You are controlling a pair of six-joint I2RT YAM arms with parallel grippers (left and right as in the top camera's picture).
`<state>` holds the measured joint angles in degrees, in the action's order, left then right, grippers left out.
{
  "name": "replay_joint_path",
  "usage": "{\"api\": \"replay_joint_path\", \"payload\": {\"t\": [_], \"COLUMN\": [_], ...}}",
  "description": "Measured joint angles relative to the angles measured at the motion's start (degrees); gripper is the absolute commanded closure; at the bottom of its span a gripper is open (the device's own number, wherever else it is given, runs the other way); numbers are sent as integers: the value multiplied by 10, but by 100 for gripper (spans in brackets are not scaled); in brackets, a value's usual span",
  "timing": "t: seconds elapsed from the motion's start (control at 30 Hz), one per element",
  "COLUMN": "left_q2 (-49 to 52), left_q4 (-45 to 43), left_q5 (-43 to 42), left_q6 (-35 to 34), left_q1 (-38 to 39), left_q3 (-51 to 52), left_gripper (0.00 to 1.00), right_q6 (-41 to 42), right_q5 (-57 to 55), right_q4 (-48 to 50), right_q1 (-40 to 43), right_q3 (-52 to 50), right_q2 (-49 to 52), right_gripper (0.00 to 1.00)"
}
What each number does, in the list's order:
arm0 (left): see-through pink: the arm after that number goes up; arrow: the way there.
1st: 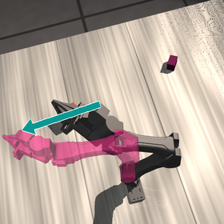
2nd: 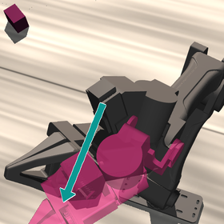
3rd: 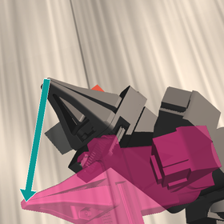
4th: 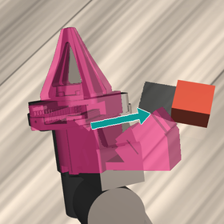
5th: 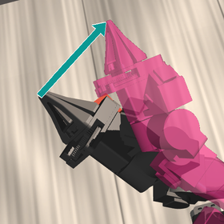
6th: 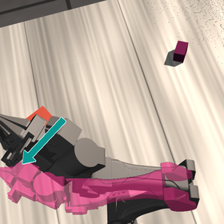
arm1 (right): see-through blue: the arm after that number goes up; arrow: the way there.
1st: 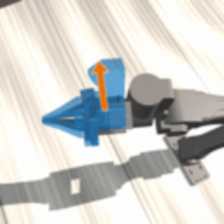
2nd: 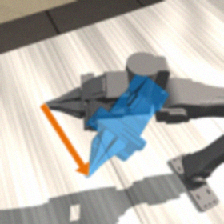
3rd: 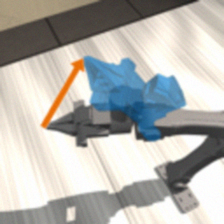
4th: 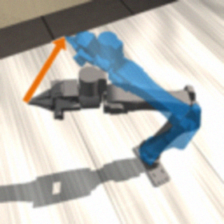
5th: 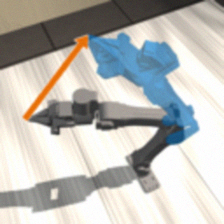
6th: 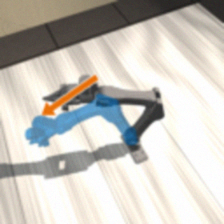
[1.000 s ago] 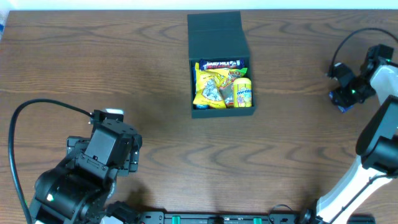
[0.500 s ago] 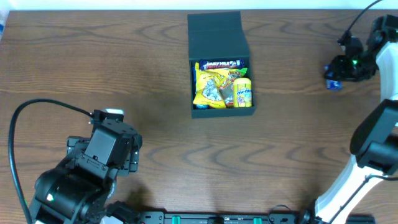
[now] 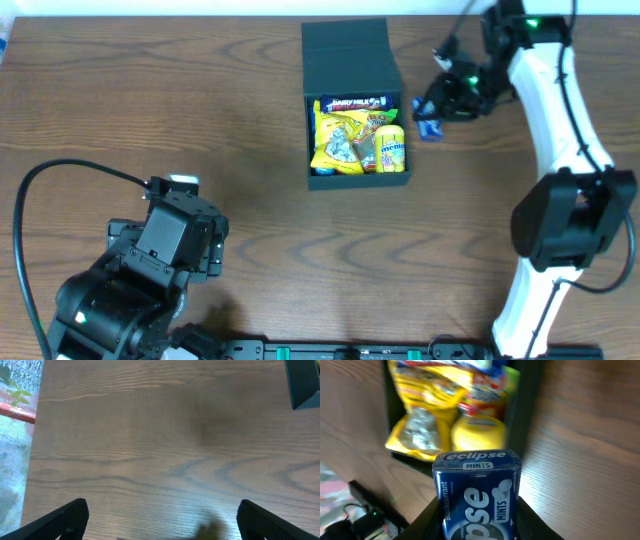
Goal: Pack container
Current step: 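Lift the Eclipse tin with the right gripper toward the black box, then lower the Eclipse tin into the box and open the right gripper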
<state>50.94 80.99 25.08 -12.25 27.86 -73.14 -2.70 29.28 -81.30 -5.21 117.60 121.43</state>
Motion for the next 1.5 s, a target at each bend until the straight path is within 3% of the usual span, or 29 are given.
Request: {"api": "replay_joint_path", "payload": {"t": [0.2,0.4,0.57,0.83,1.5], "left_q2": [0,0,0,0,0], "left_q4": [0,0,0,0,0], "left_q5": [0,0,0,0,0], "left_q6": [0,0,0,0,0], "left_q1": [0,0,0,0,0], "left_q3": [0,0,0,0,0], "left_gripper": [4,4,5,5,5], "right_q6": [109,202,249,263,306], "right_q5": [-86,-128,-181,-205,-247], "right_q4": [-19,2,29,170,293], "right_q1": [-135,-210,-221,-221,-221], "right_q3": [54,53,28,-116,-226], "right_q2": [-49,-50,-50,-48,-48], "right_gripper": [99,99,99,99,99]}}
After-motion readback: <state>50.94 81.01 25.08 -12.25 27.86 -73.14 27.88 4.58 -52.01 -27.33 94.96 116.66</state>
